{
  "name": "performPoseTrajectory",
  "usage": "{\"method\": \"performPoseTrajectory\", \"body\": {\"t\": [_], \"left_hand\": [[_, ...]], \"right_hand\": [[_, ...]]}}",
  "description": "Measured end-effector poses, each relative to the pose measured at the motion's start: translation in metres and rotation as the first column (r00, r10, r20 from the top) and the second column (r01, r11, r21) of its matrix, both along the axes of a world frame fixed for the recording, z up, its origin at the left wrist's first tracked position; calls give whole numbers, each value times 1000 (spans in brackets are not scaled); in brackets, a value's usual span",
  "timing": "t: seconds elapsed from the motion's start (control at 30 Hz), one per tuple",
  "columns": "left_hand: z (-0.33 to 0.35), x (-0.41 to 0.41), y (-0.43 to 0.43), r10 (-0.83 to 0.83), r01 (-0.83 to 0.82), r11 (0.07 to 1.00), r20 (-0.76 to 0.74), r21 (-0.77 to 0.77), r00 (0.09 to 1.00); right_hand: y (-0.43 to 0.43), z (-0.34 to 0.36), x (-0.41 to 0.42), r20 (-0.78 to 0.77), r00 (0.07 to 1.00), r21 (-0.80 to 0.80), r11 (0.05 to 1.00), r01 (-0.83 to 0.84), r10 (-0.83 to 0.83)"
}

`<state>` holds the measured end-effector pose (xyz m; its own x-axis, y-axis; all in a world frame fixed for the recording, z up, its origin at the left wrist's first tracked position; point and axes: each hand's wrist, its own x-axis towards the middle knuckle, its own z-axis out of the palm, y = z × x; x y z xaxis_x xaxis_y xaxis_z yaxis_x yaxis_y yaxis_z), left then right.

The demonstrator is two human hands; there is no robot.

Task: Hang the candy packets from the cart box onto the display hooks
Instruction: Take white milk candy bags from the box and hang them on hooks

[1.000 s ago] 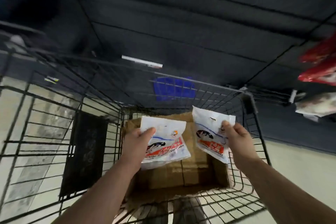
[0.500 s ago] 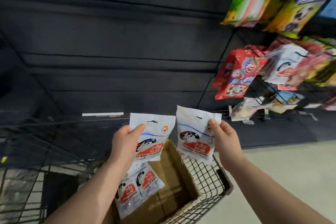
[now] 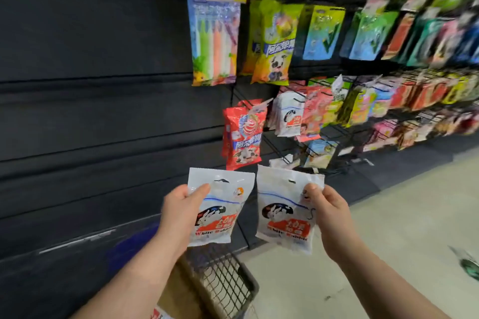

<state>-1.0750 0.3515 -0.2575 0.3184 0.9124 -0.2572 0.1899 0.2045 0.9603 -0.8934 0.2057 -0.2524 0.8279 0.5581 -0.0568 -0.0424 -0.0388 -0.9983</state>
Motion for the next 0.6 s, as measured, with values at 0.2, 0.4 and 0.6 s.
{"method": "performPoseTrajectory", "body": {"t": [0.2, 0.4, 0.6], "left_hand": [[21, 106, -74, -84, 85, 996, 32, -10, 996], [34, 187, -141, -116, 116, 993, 87, 3, 989], [43, 230, -172, -130, 128, 991, 89, 29, 987]], "right_hand": [[-88, 15, 88, 61, 996, -3, 998, 65, -65], [-159, 31, 158, 87, 990, 10, 994, 107, -107], [-190, 36, 201, 91, 993, -14, 996, 83, -81]]}}
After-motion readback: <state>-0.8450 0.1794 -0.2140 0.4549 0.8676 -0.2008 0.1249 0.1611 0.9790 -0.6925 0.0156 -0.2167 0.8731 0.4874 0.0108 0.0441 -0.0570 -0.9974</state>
